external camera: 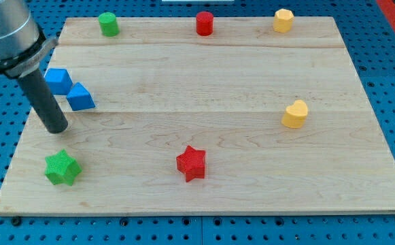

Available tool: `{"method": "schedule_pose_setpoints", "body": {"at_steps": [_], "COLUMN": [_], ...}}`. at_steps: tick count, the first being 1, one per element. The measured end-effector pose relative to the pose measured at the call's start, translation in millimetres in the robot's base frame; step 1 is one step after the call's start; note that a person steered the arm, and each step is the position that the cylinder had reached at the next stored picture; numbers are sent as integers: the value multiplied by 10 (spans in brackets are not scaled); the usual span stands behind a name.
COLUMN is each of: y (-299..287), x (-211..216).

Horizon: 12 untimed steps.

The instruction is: Move the green star vertically above the red star

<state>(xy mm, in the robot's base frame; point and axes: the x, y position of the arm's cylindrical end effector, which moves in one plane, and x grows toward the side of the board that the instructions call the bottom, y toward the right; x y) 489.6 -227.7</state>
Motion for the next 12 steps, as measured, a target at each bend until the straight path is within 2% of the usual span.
{"method": "schedule_pose_setpoints", "body": {"at_steps": [2, 4, 5, 6, 7, 9, 11, 12], "y": [-177, -229, -101, 300, 475, 171, 1411, 1411], "x": [894, 1031, 1036, 1042, 999, 553, -46, -50]}}
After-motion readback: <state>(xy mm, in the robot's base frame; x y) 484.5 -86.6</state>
